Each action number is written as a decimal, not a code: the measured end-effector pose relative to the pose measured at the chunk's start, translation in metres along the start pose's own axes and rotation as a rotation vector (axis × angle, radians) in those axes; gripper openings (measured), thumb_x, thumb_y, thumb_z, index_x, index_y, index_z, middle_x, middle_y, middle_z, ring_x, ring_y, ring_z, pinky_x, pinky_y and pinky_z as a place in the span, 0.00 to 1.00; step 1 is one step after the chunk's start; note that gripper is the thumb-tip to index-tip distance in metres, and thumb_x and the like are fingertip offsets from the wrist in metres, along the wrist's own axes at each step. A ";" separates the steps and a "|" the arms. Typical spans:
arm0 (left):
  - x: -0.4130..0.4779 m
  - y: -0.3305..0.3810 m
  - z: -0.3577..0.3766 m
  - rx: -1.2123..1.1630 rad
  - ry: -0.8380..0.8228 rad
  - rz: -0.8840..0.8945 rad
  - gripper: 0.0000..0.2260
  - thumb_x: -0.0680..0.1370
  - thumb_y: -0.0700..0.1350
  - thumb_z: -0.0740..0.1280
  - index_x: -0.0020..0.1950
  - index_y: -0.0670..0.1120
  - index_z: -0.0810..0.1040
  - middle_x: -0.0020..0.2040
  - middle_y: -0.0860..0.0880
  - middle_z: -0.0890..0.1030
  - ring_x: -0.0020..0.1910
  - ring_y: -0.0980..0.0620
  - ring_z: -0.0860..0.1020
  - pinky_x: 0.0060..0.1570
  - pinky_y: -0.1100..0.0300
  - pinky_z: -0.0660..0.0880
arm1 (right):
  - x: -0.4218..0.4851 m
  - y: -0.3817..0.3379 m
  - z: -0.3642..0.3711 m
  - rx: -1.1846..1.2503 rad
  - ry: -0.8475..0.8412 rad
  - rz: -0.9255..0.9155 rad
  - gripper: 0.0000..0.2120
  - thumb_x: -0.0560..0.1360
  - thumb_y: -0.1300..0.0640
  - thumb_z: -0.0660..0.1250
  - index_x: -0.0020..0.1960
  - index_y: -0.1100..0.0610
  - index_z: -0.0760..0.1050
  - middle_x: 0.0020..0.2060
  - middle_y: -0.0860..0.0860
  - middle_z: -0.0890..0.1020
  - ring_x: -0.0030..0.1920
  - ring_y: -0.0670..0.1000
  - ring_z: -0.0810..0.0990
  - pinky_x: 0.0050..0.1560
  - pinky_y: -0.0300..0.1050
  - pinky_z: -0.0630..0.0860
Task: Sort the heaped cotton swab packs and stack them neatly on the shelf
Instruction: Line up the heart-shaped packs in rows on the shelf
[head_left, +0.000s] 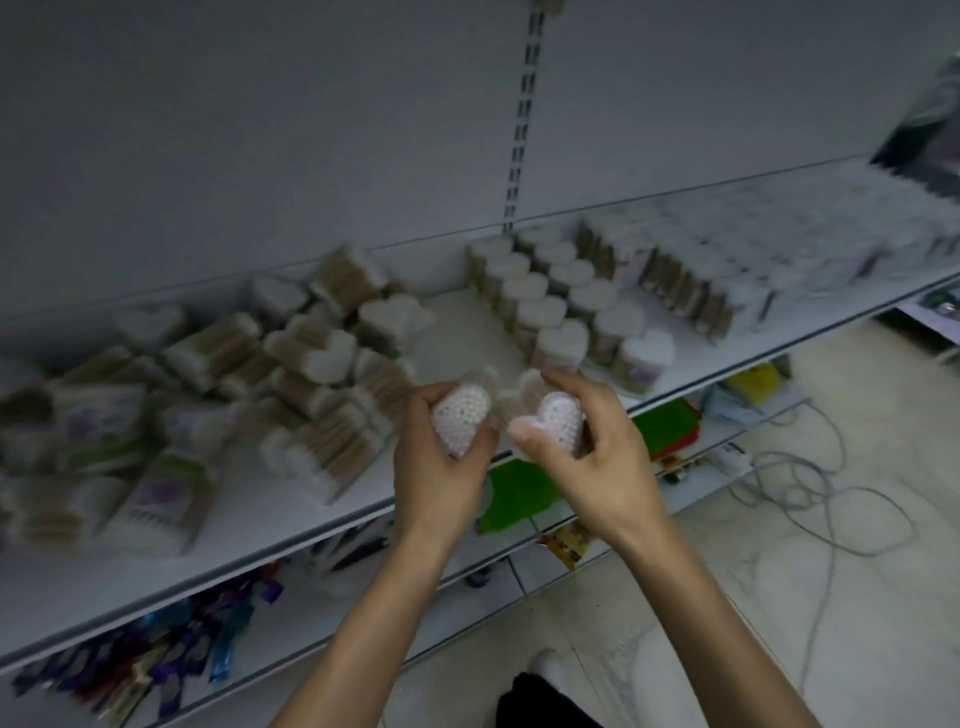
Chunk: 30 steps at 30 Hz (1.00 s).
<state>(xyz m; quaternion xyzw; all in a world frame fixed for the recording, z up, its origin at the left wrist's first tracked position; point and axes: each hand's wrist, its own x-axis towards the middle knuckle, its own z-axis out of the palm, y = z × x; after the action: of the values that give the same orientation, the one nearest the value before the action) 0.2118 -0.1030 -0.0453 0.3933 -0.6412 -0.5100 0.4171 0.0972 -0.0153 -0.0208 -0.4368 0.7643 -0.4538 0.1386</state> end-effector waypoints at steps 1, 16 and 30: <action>0.001 -0.001 0.010 0.000 -0.009 -0.012 0.15 0.73 0.43 0.73 0.52 0.57 0.70 0.50 0.61 0.75 0.48 0.69 0.75 0.43 0.75 0.71 | 0.001 0.007 -0.008 -0.012 -0.040 -0.002 0.35 0.65 0.33 0.70 0.69 0.44 0.67 0.61 0.40 0.71 0.61 0.36 0.69 0.57 0.30 0.69; 0.028 -0.047 0.050 0.717 0.053 0.144 0.24 0.75 0.40 0.71 0.69 0.46 0.71 0.73 0.39 0.63 0.68 0.40 0.67 0.62 0.53 0.68 | 0.040 0.062 -0.061 0.750 -0.188 0.339 0.19 0.70 0.45 0.71 0.57 0.51 0.71 0.44 0.51 0.83 0.38 0.50 0.82 0.31 0.40 0.77; 0.042 -0.045 0.038 0.919 -0.134 0.270 0.32 0.68 0.29 0.71 0.71 0.43 0.70 0.73 0.40 0.65 0.66 0.41 0.69 0.61 0.55 0.66 | 0.057 0.091 -0.033 -0.234 0.065 -0.040 0.36 0.69 0.35 0.68 0.67 0.57 0.65 0.53 0.57 0.80 0.49 0.60 0.80 0.38 0.45 0.71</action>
<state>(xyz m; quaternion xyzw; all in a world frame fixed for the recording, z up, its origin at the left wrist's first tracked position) 0.1650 -0.1369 -0.0888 0.4163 -0.8710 -0.1394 0.2204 -0.0052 -0.0224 -0.0661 -0.4501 0.8072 -0.3782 0.0530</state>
